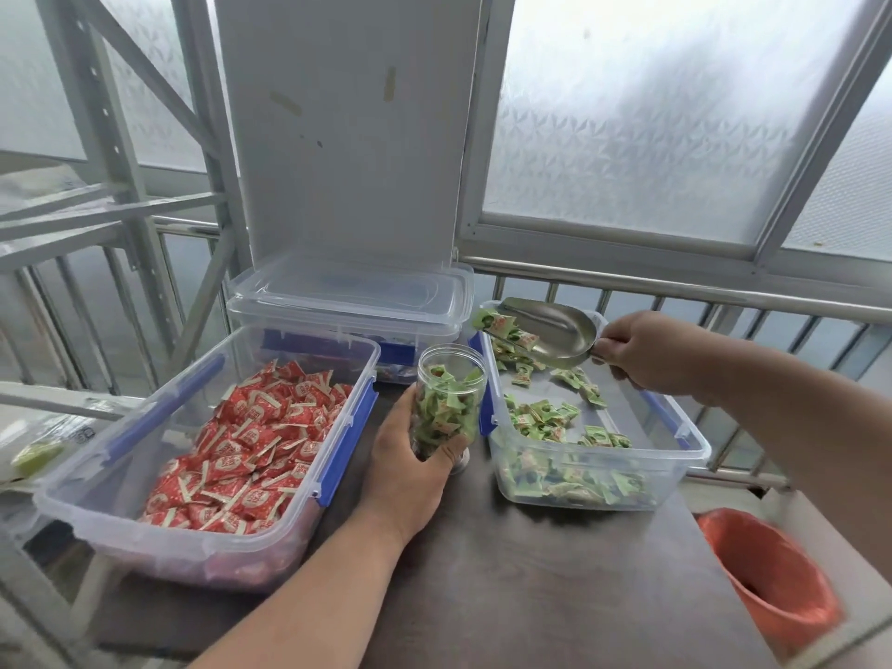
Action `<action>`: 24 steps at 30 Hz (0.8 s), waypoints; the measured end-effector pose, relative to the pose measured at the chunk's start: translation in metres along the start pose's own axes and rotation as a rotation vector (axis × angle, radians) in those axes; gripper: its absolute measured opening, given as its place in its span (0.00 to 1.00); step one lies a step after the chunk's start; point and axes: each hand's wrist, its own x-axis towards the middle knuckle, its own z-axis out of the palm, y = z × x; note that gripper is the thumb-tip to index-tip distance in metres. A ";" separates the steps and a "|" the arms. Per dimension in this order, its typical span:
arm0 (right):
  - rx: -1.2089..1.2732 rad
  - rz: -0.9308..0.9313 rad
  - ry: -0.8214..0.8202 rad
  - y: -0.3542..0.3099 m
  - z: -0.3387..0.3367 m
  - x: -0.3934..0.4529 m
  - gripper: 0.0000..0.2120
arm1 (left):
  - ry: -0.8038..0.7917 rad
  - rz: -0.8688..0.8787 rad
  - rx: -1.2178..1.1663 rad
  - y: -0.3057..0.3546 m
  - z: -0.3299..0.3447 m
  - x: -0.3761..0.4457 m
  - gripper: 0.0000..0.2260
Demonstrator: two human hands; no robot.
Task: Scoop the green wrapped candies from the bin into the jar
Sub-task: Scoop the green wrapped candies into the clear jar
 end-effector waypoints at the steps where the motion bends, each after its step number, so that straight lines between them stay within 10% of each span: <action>1: -0.028 -0.035 0.004 -0.008 -0.002 -0.004 0.15 | 0.002 0.000 0.002 0.000 0.000 0.000 0.32; 11: -0.561 -0.282 0.181 -0.068 -0.014 -0.027 0.08 | -0.016 0.014 -0.007 -0.007 0.001 0.001 0.34; 24: -0.535 -0.444 0.509 -0.093 -0.023 -0.045 0.07 | -0.004 0.069 0.014 -0.007 0.000 0.003 0.31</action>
